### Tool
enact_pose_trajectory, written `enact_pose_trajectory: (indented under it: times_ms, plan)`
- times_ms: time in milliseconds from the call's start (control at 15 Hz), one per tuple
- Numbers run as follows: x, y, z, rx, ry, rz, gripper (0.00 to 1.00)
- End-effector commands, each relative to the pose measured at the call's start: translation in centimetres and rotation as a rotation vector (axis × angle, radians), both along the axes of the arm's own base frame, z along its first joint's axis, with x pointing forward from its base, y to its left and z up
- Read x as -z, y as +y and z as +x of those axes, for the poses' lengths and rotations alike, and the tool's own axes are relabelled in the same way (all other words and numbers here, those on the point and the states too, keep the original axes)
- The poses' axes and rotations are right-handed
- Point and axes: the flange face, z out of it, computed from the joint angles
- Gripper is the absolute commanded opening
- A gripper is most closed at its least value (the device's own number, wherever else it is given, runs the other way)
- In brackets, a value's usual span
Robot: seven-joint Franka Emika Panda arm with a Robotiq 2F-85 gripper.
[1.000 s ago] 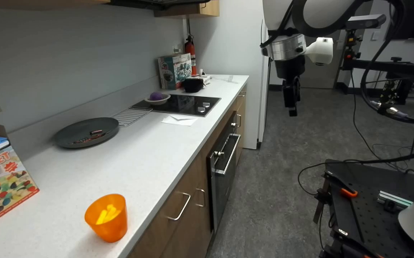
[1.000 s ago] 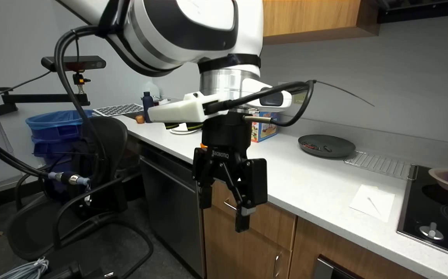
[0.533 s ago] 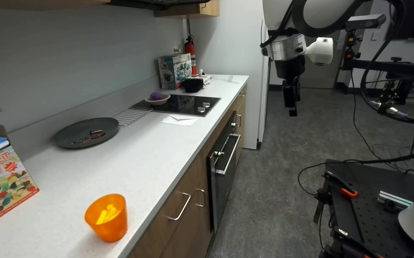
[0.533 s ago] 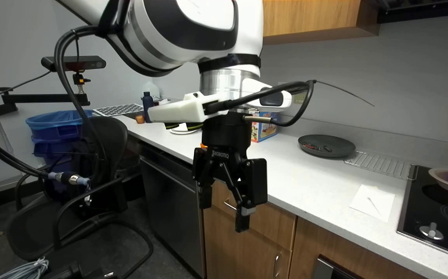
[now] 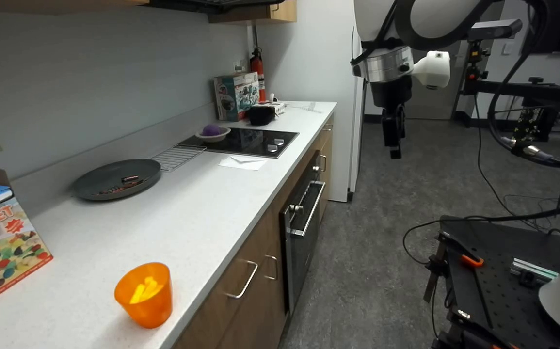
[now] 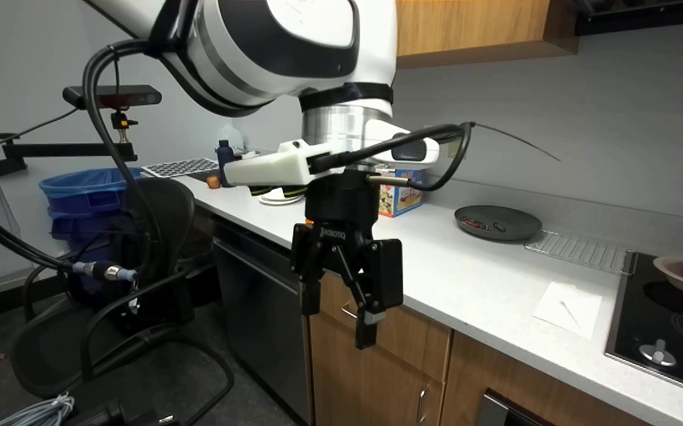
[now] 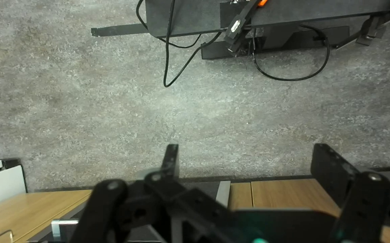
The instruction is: Open the top draw of the kitchen unit
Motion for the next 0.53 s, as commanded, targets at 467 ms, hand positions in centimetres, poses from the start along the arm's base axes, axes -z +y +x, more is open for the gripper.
enact_pose_trajectory:
  times_ms: [467]
  plan:
    - [4.0, 5.4, 8.5, 0.030, -0.113, 0.098, 1.00]
